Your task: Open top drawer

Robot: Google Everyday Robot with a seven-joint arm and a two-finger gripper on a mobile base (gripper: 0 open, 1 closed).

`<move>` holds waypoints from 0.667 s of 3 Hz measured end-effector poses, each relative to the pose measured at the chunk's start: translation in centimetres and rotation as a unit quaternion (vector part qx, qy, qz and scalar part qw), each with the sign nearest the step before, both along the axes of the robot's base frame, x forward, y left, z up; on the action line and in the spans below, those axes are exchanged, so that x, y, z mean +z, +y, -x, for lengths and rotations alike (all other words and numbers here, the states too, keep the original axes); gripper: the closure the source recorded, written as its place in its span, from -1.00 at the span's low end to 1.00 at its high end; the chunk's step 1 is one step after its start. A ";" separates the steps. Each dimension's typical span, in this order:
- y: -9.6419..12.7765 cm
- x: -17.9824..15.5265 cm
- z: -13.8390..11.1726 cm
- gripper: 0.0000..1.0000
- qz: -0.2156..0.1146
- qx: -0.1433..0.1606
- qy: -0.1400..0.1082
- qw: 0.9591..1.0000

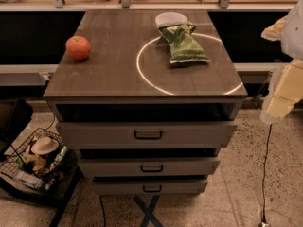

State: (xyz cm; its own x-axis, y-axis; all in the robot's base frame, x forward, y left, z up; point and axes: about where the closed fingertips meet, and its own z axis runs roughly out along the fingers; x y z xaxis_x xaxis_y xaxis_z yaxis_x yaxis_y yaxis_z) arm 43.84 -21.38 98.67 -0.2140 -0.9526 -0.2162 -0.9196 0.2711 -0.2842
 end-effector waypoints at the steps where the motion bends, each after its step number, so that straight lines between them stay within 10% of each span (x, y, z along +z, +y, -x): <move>1: 0.0 0.0 0.0 -1.00 0.000 0.000 0.000 1.000; 2: 0.2 -1.5 0.0 -1.00 0.030 -0.002 -0.001 1.000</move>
Offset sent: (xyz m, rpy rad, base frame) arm 0.0005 0.0050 -0.0484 -0.1827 0.0108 -0.0150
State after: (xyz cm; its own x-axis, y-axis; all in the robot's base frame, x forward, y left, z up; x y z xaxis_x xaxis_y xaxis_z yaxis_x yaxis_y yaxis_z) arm 43.84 -21.16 97.18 -0.2183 -0.9629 -0.1588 -0.9176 0.2579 -0.3024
